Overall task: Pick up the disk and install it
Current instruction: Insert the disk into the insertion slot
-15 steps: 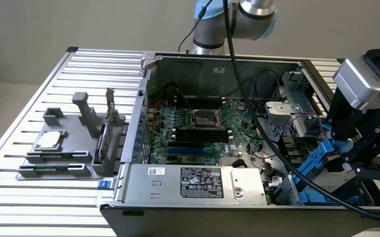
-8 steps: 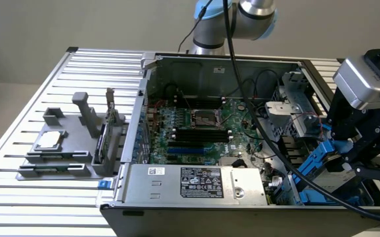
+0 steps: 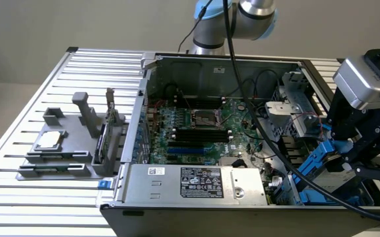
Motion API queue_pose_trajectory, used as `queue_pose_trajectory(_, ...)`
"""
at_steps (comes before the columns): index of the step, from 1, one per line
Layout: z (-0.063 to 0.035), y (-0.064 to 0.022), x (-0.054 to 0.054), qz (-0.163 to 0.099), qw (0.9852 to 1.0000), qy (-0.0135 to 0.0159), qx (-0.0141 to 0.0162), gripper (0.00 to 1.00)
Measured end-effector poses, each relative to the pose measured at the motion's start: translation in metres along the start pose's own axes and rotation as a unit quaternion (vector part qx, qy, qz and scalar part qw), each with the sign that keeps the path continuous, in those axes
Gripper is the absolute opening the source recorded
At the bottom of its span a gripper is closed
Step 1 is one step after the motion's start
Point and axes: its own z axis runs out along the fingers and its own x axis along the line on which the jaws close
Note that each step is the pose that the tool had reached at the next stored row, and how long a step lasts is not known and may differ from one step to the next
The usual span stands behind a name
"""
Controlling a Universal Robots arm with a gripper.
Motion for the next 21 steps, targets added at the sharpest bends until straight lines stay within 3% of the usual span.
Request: queue_pose_trajectory(21, 0.0000, 0.0000, 0.0000, 0.000, 1.0000, 0.0000, 0.0000, 0.32)
